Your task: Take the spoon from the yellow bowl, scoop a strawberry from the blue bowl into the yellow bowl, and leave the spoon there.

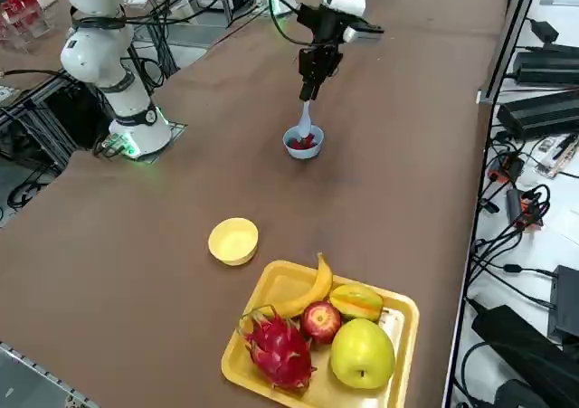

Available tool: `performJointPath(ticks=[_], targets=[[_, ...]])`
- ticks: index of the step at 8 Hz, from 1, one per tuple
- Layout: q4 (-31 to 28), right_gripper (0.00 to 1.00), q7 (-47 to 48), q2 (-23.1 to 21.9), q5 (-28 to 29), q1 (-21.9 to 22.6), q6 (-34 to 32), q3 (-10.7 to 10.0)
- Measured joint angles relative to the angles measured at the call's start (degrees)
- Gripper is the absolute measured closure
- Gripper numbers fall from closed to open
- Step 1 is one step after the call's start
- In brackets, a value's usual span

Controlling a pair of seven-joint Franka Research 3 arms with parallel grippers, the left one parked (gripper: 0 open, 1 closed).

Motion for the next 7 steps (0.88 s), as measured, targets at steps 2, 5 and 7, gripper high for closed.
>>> performJointPath(ticks=[2, 5, 7], targets=[[0.00, 0.89, 2.14, 0.01, 2.20, 0.05, 0.00, 0.00], [0.10, 0.89, 6.17, 0.01, 8.36, 0.03, 0.24, -0.18], [0.48, 0.89, 8.64, 0.00, 10.31, -0.01, 0.56, -0.51]])
